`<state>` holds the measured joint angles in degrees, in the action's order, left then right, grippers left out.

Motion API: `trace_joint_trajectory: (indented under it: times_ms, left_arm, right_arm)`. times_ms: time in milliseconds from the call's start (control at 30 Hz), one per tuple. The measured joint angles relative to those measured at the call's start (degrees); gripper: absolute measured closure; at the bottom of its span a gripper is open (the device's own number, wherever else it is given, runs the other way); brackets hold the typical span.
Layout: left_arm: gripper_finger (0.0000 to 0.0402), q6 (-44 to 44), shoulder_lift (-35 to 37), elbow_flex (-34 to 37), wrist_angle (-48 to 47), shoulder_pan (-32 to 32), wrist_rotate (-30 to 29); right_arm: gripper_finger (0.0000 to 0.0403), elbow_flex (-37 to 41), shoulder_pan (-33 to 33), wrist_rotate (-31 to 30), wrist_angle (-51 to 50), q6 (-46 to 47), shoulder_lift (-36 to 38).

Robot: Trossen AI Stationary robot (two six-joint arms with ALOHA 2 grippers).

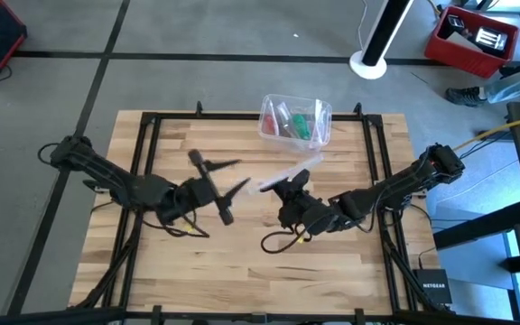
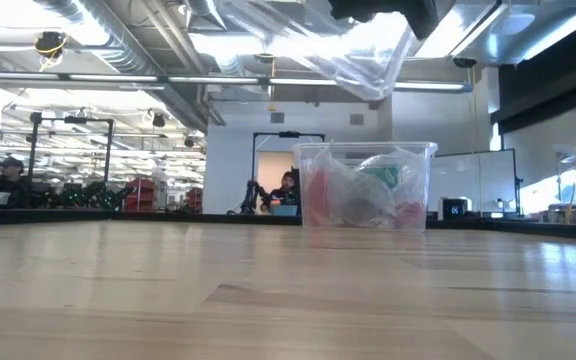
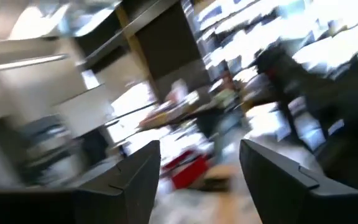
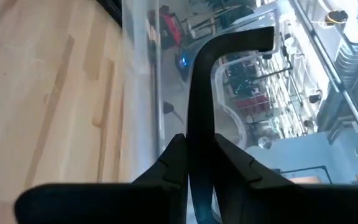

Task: Roll bandage
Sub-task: Close the transparent bin

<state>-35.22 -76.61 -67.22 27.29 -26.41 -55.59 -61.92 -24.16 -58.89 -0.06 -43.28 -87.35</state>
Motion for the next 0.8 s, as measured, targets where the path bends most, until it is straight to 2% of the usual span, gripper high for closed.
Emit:
trace_joint_trajectory:
  times_ms: [133,233,400,533,700,800]
  left_arm:
    - [0.0184,-8.90,4.49,-0.19,-2.21,-1.71,-13.97]
    - [0.0183,-5.83,8.34,0.86,-11.47,-2.10,-19.60]
    - [0.0183,16.68,14.89,4.18,-36.08,-1.85,-18.58]
    - [0.0183,31.66,18.49,7.10,-47.22,-0.04,-14.13]
    - [0.0183,33.60,18.37,10.82,-47.85,1.87,-11.69]
    - [0.0183,34.90,18.23,12.55,-48.01,2.82,-10.31]
  right_arm:
    - [0.0352,-3.50,2.39,0.46,-9.18,2.71,1.94]
    - [0.0352,-8.28,7.42,5.60,-21.15,9.00,4.78]
    - [0.0352,-20.14,20.58,21.79,-44.91,18.86,5.83]
    - [0.0352,-25.82,33.83,36.69,-52.20,18.26,5.88]
    - [0.0351,-27.47,50.50,54.11,-52.58,15.16,5.53]
    - [0.0349,-27.49,58.41,62.43,-53.34,14.31,3.70]
